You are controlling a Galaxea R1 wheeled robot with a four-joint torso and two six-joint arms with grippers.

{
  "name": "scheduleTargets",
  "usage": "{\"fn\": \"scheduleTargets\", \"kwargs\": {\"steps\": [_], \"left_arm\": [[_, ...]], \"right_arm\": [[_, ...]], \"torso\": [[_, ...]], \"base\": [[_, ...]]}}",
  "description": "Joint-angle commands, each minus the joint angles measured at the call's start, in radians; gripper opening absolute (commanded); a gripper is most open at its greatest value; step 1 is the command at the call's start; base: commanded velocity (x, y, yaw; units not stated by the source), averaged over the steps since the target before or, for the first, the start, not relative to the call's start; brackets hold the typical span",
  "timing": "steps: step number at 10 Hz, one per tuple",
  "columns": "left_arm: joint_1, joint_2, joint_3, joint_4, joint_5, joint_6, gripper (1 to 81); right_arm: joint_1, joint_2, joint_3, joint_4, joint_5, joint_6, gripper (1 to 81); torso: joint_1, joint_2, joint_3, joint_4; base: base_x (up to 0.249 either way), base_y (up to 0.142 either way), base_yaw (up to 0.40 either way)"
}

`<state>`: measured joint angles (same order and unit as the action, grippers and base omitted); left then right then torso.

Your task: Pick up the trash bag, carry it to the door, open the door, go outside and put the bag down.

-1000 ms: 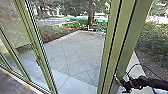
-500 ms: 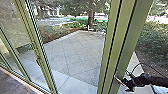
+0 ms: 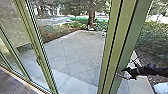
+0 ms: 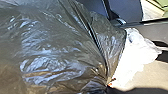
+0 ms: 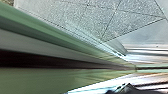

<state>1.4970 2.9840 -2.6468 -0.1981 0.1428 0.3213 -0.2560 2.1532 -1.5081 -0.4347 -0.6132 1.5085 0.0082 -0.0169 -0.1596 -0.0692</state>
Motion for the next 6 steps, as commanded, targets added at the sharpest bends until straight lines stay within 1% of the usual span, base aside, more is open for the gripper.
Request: {"fn": "scheduleTargets", "kwargs": {"steps": [1,2,3,4,5,6], "left_arm": [[-0.022,0.004,0.007,-0.004,0.084,0.01,1.0],[-0.022,0.003,0.005,-0.004,0.084,0.01,1.0],[-0.022,0.004,0.005,-0.004,0.084,0.01,1.0],[-0.022,0.004,0.005,-0.004,0.084,0.01,1.0],[-0.022,0.004,0.005,-0.004,0.084,0.01,1.0],[-0.022,0.004,0.005,-0.004,0.084,0.01,1.0]], "right_arm": [[0.235,-0.098,0.028,-0.12,-0.026,0.032,81.1],[0.238,-0.114,0.051,-0.153,-0.028,0.03,81.1],[0.237,-0.125,0.065,-0.174,-0.031,0.015,81.1],[0.238,-0.126,0.063,-0.174,-0.057,-0.013,81.1],[0.238,-0.129,0.062,-0.173,-0.076,-0.025,81.1],[0.238,-0.137,0.062,-0.173,-0.077,-0.028,81.1]], "torso": [[0.0,0.0,0.0,0.0],[0.0,0.0,0.0,0.0],[0.0,0.0,0.0,0.0],[0.001,0.0,0.0,0.0],[0.001,0.001,0.035,0.001],[0.001,0.001,0.099,0.001]], "base": [[0.0,0.0,0.0],[0.0,0.0,0.0],[0.0,0.0,0.0],[0.0,0.0,0.0],[0.0,0.0,0.0],[0.0,0.0,0.0]]}}
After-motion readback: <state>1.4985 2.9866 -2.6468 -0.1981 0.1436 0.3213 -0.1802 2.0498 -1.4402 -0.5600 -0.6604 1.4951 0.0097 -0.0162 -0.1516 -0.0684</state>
